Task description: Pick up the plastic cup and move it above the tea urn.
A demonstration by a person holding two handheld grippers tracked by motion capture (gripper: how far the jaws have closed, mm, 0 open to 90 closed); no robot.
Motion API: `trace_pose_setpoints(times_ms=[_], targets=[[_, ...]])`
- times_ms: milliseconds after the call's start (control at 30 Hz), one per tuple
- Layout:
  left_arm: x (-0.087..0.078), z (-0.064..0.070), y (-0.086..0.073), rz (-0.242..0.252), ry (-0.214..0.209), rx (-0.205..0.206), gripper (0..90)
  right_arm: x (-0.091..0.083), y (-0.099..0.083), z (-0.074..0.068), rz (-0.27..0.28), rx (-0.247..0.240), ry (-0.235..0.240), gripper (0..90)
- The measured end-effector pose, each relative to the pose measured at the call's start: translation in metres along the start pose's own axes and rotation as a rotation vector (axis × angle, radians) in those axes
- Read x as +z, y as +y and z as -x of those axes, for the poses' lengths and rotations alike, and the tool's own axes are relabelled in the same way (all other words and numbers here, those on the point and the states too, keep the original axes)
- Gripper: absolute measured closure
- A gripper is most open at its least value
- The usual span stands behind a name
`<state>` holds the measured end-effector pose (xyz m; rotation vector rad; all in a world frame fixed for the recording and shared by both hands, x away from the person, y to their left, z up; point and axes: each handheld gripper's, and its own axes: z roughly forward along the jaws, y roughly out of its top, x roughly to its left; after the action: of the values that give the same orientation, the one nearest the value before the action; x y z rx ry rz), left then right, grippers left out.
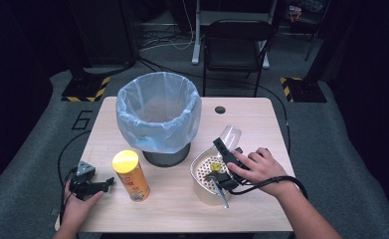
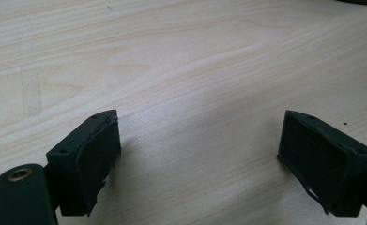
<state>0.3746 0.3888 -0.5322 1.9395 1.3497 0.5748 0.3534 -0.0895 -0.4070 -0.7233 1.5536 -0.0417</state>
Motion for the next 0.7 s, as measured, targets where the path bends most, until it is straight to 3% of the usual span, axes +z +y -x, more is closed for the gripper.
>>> trace_pose_setpoints(times_ms=[100, 200, 433, 600, 667, 700], targets=[[0.000, 0.000, 0.000, 0.000, 0.000, 0.000, 13.1, 0.000, 0.000, 0.000, -0.003, 0.021, -0.010, 35.4], [0.000, 0.000, 0.000, 0.000, 0.000, 0.000, 13.1, -0.001, -0.001, 0.000, -0.006, 0.003, -0.015, 35.4], [0.000, 0.000, 0.000, 0.000, 0.000, 0.000, 13.1, -0.001, 0.000, 0.003, 0.017, 0.056, -0.025, 35.2], [0.000, 0.000, 0.000, 0.000, 0.000, 0.000, 13.1, -0.002, -0.005, 0.000, 0.006, 0.275, -0.047, 35.0], [0.000, 0.000, 0.000, 0.000, 0.000, 0.000, 13.1, -0.003, -0.008, 0.003, 0.010, 0.386, -0.060, 35.0], [0.000, 0.000, 0.000, 0.000, 0.000, 0.000, 13.1, -0.004, -0.011, 0.005, 0.022, 0.467, -0.072, 34.9]])
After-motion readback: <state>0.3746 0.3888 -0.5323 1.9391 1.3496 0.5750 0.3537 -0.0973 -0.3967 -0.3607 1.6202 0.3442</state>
